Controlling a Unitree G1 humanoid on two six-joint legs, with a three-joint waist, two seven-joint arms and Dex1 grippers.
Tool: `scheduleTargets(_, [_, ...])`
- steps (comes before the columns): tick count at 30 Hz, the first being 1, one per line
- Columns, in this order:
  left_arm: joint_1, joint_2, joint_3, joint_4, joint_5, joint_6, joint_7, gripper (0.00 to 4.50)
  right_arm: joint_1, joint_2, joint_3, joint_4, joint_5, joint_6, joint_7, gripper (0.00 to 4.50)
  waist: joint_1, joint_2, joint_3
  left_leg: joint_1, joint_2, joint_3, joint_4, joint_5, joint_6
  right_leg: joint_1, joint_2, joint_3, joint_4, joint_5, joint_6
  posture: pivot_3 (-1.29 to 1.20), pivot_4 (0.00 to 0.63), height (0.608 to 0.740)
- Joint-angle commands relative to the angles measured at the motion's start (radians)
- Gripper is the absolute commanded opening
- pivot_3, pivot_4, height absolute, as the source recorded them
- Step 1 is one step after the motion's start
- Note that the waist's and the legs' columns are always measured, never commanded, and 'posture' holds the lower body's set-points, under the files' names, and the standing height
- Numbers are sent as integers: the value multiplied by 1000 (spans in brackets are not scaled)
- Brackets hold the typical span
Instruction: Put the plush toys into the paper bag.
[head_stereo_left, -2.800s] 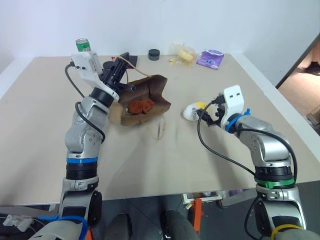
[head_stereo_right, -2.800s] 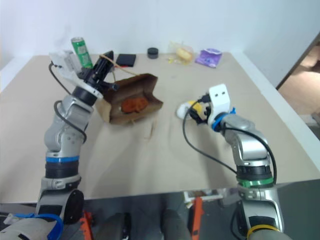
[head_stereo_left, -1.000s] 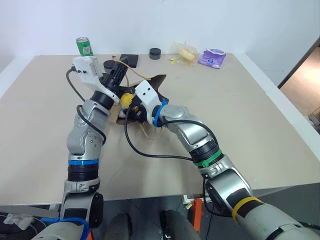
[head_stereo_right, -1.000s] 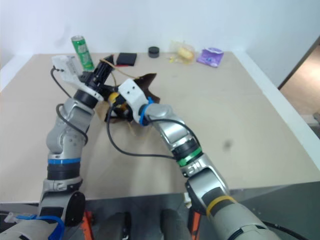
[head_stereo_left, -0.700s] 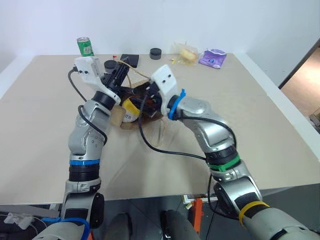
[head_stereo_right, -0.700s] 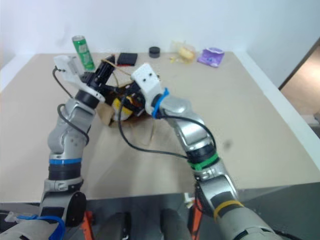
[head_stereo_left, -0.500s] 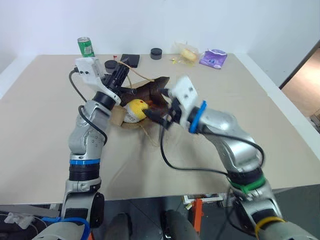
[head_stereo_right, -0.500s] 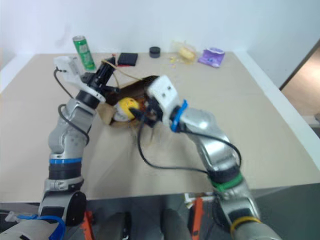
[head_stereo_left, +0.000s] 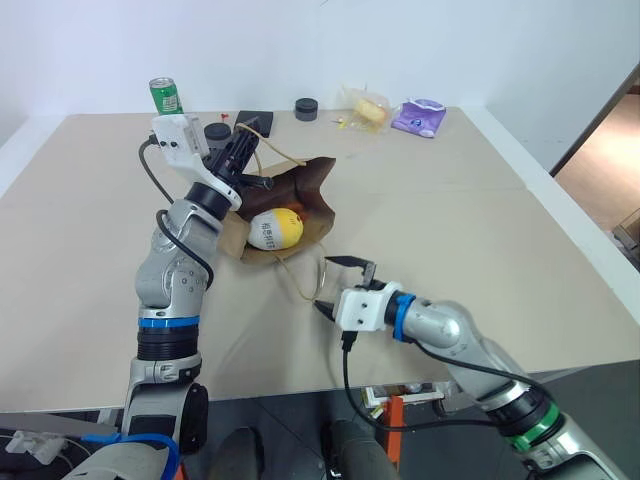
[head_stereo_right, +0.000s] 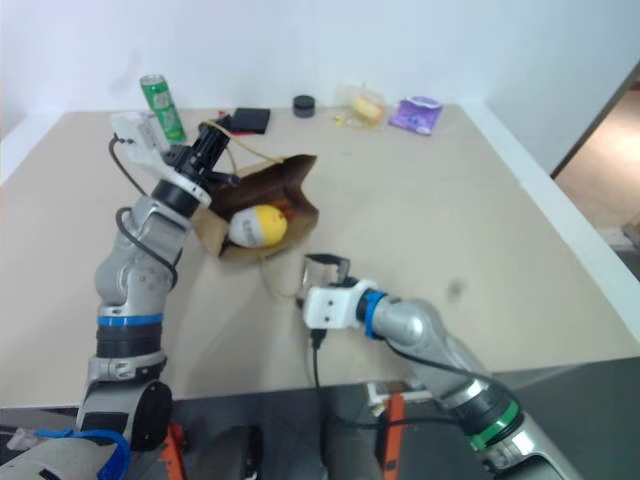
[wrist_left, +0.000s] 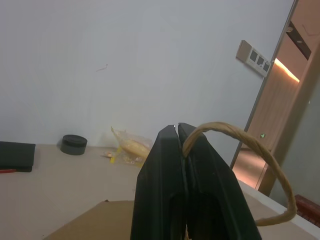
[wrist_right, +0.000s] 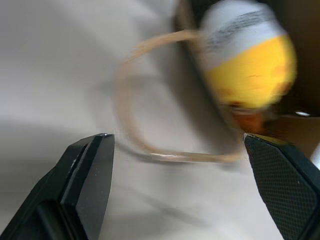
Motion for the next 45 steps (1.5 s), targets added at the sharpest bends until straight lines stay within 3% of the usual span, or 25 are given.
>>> scheduleTargets(1, [-29,9,8,-20,-8,-4,0,0,-1,46,10,55,-33,-49,-25,4437,0,-2,-1,0,0,0,0,0,0,0,0,0,0,0,0,0,150,740])
scheduleTargets(5, [-26,9,9,-28,-7,-2,4,0,-24,92,-6,116,-137,-106,-148,4437,0,-2,-1,1,0,0,0,0,0,0,0,0,0,0,-1,0,150,740])
scheduleTargets(6, [-25,9,9,-30,-8,-2,5,0,-30,94,-15,123,-162,-127,-179,3934,0,-2,-1,1,0,0,0,0,0,0,0,0,0,-1,-2,0,150,740])
scheduleTargets(7, [-23,9,9,-33,-8,-1,6,0,-31,95,-26,123,-172,-140,-194,3794,1,-2,-1,1,0,0,0,0,0,0,0,0,0,-1,-2,0,150,740])
scheduleTargets(15, [-25,12,14,-22,-8,-3,7,0,-35,50,-163,43,-183,-292,-306,177,2,-3,-1,0,-1,1,1,1,-2,0,-1,3,0,-1,-1,0,150,740])
scheduleTargets(16, [-28,12,15,-19,-8,-4,7,0,-41,47,-178,33,-181,-301,-310,69,2,-3,-1,0,-1,1,1,1,-2,0,-1,3,0,-1,-1,0,150,740])
scheduleTargets(28, [-32,10,20,-13,-13,4,18,0,-253,72,-285,-17,-120,-240,-250,69,3,-3,-1,0,-1,1,1,1,-2,1,0,3,0,0,0,0,150,740])
scheduleTargets(41, [12,17,5,-82,-52,96,8,0,-163,48,-272,-29,-46,-168,-86,69,2,-3,-1,0,-1,1,1,1,-1,1,0,3,0,1,2,0,150,740])
scheduleTargets(42, [21,23,1,-92,-57,117,6,562,-156,46,-276,-35,-28,-154,-69,713,2,-3,-1,0,-1,1,1,1,-1,1,0,3,0,1,2,0,150,740])
scheduleTargets(44, [39,45,-9,-104,-52,158,3,1198,-141,56,-294,-57,31,-125,-48,1356,2,-3,-1,0,-1,1,1,1,-1,1,0,3,0,1,2,0,150,740])
scheduleTargets(45, [46,64,-6,-109,-59,181,-6,1786,-131,58,-304,-75,65,-107,-33,1920,2,-3,-1,0,-1,1,0,1,-1,1,0,3,0,1,2,0,150,740])
